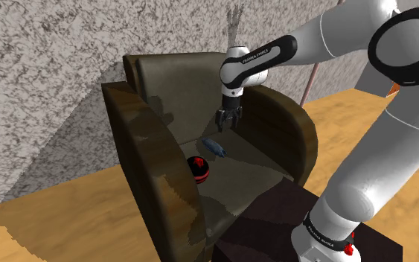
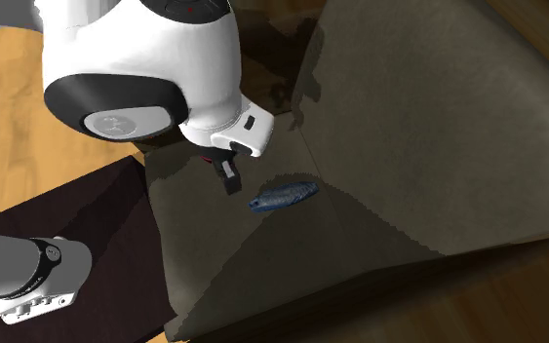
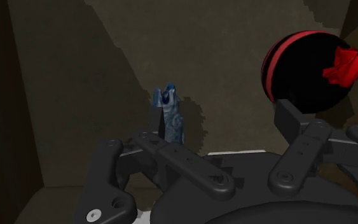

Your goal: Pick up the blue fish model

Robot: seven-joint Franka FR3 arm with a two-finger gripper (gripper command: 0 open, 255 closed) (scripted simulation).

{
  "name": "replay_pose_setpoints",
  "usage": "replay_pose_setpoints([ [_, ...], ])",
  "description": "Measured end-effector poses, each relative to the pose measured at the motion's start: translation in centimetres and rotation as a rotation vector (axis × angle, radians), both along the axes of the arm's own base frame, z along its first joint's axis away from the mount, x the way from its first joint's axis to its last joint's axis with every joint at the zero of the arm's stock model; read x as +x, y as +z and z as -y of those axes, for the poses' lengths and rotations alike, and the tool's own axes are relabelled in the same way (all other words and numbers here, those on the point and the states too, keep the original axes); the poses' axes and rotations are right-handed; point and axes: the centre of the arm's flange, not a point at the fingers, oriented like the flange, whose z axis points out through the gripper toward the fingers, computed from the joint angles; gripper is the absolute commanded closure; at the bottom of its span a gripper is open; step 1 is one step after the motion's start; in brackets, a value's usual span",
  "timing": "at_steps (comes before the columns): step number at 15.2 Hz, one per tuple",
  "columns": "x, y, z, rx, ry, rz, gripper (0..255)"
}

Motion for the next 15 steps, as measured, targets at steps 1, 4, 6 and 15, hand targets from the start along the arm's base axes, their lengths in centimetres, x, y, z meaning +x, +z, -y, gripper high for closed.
replay_pose_setpoints([
  [1,0.7,-0.9,0.2,0.002,-0.006,-0.004,0],
  [4,3.2,-4.5,1.4,0.009,-0.021,-0.013,0],
  [6,4.9,-6.5,2.1,0.014,-0.031,-0.019,0],
  [15,10.8,-15.4,6.1,0.034,-0.075,-0.046,0],
])
